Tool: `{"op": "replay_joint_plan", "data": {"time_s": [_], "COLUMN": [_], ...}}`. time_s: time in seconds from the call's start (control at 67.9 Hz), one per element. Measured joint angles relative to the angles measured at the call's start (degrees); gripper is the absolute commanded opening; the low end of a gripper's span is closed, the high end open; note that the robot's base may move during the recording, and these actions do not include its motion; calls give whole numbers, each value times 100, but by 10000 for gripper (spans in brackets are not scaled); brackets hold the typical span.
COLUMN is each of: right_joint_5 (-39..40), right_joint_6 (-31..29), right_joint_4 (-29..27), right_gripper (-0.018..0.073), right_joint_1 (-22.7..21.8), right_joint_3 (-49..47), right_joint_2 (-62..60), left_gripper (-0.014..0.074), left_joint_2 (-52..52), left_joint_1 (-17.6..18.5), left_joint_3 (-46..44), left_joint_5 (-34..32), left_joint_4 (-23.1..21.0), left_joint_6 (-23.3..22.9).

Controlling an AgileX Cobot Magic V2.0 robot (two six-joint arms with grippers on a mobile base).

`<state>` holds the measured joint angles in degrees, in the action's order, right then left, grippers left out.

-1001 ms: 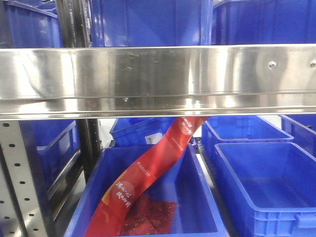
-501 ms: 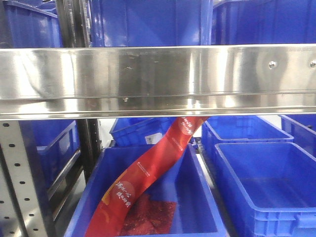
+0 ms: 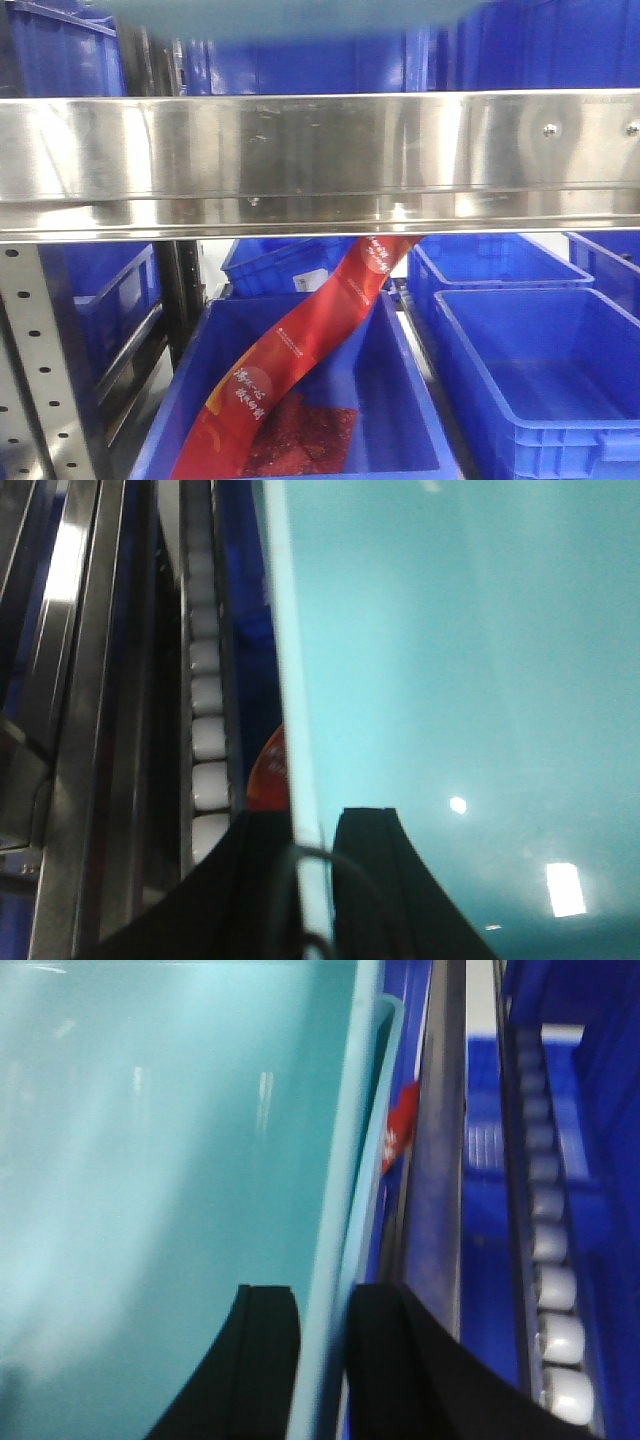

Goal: Move two blue bins to right shelf middle
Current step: 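Raise the stacked light-blue bins above the shelf rail with both grippers, then push the bins forward onto the middle shelf rollers and lower them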

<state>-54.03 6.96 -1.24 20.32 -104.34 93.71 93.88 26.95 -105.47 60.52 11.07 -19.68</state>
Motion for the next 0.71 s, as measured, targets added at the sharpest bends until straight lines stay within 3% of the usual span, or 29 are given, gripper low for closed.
{"op": "replay_joint_plan", "data": {"time_s": [0.177,0.265,0.383,0.545,0.618,0.707], "right_joint_5": [-24,-24,84,142,142,91], "right_joint_6": [-10,-32,-41,-41,-41,-41], "right_joint_4": [0,0,21,23,23,23], "right_gripper": [-151,-99,130,518,573,568], "right_joint_1": [0,0,-11,-11,-11,-11], "right_joint_3": [0,0,0,-12,-67,-167], "right_joint_2": [460,654,806,855,855,855], "left_gripper": [-111,-70,134,498,618,605], "left_joint_2": [413,588,716,725,725,703], "left_joint_1": [0,0,-10,-10,-10,-10], "left_joint_3": [50,50,50,17,5,2], "left_joint_5": [-30,-125,-342,-693,-715,-715], "left_joint_4": [163,231,328,356,380,405], "left_joint_6": [0,10,10,10,10,10]}}
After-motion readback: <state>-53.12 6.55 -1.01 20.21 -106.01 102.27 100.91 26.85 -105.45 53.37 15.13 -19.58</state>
